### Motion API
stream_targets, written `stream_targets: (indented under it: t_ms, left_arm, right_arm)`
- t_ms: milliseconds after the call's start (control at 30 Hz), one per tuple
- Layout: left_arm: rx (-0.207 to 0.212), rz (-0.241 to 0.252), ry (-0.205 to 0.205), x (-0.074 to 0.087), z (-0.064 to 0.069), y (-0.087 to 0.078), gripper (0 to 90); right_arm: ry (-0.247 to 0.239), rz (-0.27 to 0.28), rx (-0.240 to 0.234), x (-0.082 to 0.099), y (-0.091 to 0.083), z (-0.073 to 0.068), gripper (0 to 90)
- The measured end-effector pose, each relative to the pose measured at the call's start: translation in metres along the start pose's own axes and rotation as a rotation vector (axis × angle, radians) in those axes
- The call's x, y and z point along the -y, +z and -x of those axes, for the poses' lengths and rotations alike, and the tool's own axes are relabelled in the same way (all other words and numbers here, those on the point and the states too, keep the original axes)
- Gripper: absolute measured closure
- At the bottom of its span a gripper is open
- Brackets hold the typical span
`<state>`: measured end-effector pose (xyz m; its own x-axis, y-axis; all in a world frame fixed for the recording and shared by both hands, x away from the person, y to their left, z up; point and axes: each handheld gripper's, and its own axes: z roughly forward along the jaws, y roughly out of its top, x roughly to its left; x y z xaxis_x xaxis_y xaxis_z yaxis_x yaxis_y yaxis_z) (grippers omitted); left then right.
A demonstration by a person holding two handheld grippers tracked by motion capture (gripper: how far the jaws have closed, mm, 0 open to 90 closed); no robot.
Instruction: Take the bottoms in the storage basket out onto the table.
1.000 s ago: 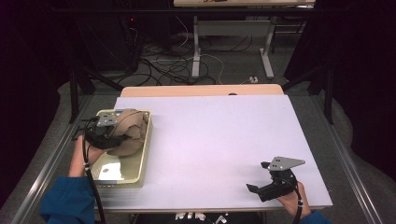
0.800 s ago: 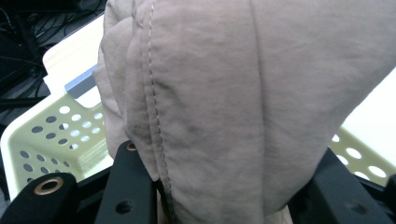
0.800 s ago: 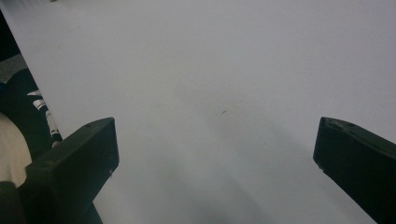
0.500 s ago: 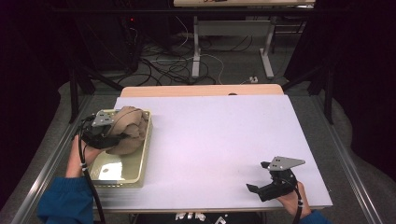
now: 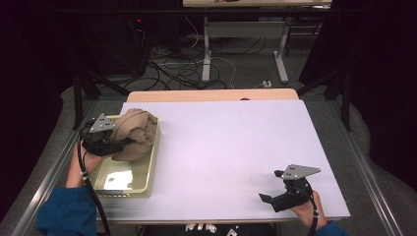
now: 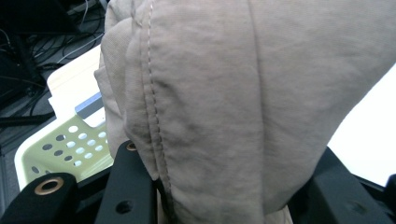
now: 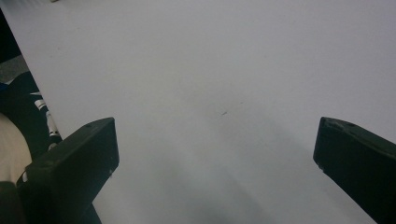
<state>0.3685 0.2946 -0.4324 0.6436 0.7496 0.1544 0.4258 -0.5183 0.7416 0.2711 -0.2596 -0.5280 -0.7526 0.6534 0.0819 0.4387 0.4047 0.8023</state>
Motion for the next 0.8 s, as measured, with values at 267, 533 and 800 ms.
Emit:
stream_targets:
  t_ms: [267,533,800]
  left_arm:
    - [0.005,0.032,0.002,-0.004,0.002,-0.004,58.2]
    - [-0.009,0.060,0.009,-0.008,0.004,-0.008,58.3]
    - [-0.017,0.084,0.019,-0.014,0.010,-0.016,58.4]
  right_arm:
    - [0.003,-0.001,0.003,0.000,0.000,0.000,0.0]
    - [0.006,-0.012,-0.006,0.000,0.001,0.001,0.0]
    - [0.006,-0.016,-0.009,0.000,0.001,0.000,0.0]
